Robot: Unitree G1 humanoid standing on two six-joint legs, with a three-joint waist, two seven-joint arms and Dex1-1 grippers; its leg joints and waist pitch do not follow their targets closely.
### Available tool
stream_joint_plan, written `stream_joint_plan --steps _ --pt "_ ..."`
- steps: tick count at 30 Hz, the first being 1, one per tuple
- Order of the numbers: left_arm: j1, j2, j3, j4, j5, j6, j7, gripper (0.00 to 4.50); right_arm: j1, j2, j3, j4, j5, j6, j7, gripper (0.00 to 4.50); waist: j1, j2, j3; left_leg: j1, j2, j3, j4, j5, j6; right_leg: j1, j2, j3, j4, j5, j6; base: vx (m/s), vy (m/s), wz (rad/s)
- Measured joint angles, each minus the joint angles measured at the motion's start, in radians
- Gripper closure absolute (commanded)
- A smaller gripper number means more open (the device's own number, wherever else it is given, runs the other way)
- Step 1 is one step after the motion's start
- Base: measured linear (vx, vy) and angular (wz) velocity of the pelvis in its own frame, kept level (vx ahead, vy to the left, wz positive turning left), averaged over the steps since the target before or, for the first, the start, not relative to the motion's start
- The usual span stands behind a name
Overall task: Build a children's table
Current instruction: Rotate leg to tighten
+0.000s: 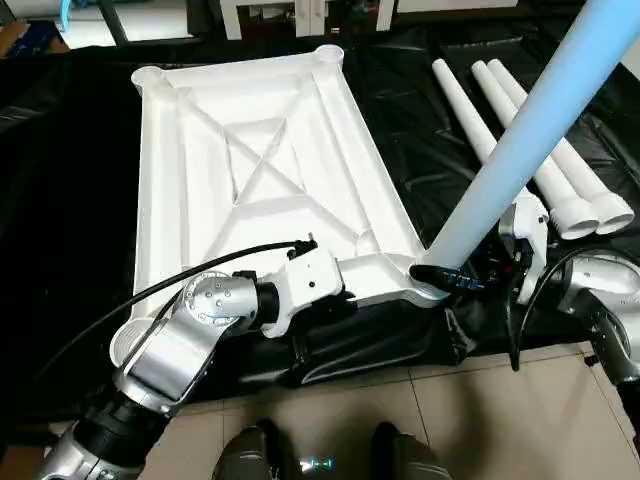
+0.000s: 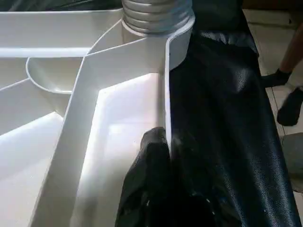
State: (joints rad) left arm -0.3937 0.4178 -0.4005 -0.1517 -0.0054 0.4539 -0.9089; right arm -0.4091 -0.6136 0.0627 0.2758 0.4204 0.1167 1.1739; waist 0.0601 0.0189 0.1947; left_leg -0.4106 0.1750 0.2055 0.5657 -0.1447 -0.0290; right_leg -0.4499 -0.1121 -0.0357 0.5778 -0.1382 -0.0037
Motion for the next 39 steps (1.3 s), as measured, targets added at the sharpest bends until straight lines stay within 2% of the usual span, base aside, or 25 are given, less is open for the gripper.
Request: stream_joint_plan --steps 2,4,9,14,17,19,22,25,29,32,36,39 --pt "0.0 0.0 0.0 0.001 0.001 -0.001 0.001 4.5 -0.003 0.0 0.003 0.003 0.0 0.0 0.012 1.77 -0.001 0.0 0.0 0.0 0.0 0.0 0.001 0.0 0.0 0.0 0.0 0.0 0.0 0.0 0.0 0.0 0.0 0.0" --pt "0.0 0.0 0.0 0.004 0.001 -0.005 0.001 4.5 -0.005 0.001 0.003 0.006 0.0 0.0 0.018 2.04 0.0 0.0 0.0 0.0 0.0 0.0 0.001 0.0 0.0 0.0 0.0 0.0 0.0 0.0 0.0 0.0 0.0 0.0" --pt "0.0 0.003 -0.001 0.004 0.001 -0.009 0.001 4.5 -0.007 0.001 0.002 0.007 -0.004 -0.011 0.029 2.25 -0.001 0.0 0.0 0.0 0.0 0.0 0.002 0.0 0.001 0.001 0.0 0.0 0.001 0.0 0.0 0.0 0.0 0.0" --pt "0.003 0.004 0.003 0.005 0.001 -0.007 0.004 4.5 -0.005 0.017 -0.002 0.007 -0.008 -0.014 0.012 2.31 -0.003 -0.001 -0.002 0.0 0.001 0.0 0.003 0.0 0.001 0.001 0.0 0.0 0.002 0.001 -0.001 0.0 0.0 0.0" --pt "0.003 -0.01 0.012 0.01 0.001 0.015 0.025 4.5 -0.004 0.065 -0.008 0.018 -0.031 -0.025 -0.061 2.34 -0.012 -0.005 -0.004 0.001 0.002 0.0 0.004 0.0 0.001 0.001 0.001 0.0 0.002 0.002 -0.004 0.0 0.0 0.0" --pt "-0.01 -0.043 0.023 0.033 0.01 0.055 0.069 4.5 -0.02 0.128 -0.017 0.05 -0.064 -0.047 -0.18 2.38 -0.027 -0.007 -0.006 0.004 0.001 0.0 0.005 0.0 -0.001 0.002 0.001 0.0 0.001 0.003 -0.004 0.0 0.0 0.0" --pt "-0.025 -0.086 0.031 0.053 0.024 0.099 0.124 4.5 -0.046 0.179 -0.015 0.083 -0.1 -0.063 -0.3 2.41 -0.036 -0.009 -0.007 0.008 0.0 -0.003 0.005 -0.002 -0.004 0.003 0.0 -0.001 -0.002 0.0 0.0 0.0 0.0 0.0" --pt "-0.073 -0.164 0.053 0.106 0.042 0.182 0.216 4.5 -0.123 0.283 -0.018 0.17 -0.156 -0.063 -0.521 2.42 -0.054 -0.013 -0.007 0.008 0.0 -0.007 0.006 -0.002 -0.005 0.001 0.001 -0.004 -0.005 -0.001 0.001 -0.039 0.002 -0.07" --pt "-0.115 -0.269 0.082 0.147 0.062 0.283 0.331 4.5 -0.195 0.375 -0.023 0.251 -0.209 -0.066 -0.754 2.44 -0.066 -0.014 -0.006 0.009 0.0 -0.01 0.006 -0.002 -0.005 0.001 0.001 -0.008 -0.014 -0.001 0.002 -0.04 0.006 -0.07" --pt "-0.167 -0.394 0.132 0.21 0.074 0.366 0.455 4.5 -0.291 0.482 -0.049 0.377 -0.259 -0.091 -1.023 2.46 -0.081 -0.011 -0.004 0.007 -0.002 -0.014 0.006 -0.002 -0.005 0.0 0.001 -0.014 -0.028 -0.001 0.002 0.0 0.0 0.0" --pt "-0.179 -0.471 0.161 0.234 0.075 0.392 0.534 4.5 -0.345 0.546 -0.068 0.485 -0.278 -0.174 -1.193 2.49 -0.084 -0.008 -0.002 0.005 -0.002 -0.029 0.004 -0.002 -0.005 0.005 -0.001 -0.035 -0.052 -0.001 0.002 0.0 0.0 0.0" --pt "-0.184 -0.475 0.168 0.238 0.074 0.397 0.547 4.5 -0.367 0.564 -0.076 0.531 -0.29 -0.212 -1.218 2.5 -0.084 -0.007 0.001 0.007 -0.002 -0.032 0.002 -0.002 -0.005 0.006 0.0 -0.037 -0.055 -0.001 0.002 0.0 0.0 0.0"
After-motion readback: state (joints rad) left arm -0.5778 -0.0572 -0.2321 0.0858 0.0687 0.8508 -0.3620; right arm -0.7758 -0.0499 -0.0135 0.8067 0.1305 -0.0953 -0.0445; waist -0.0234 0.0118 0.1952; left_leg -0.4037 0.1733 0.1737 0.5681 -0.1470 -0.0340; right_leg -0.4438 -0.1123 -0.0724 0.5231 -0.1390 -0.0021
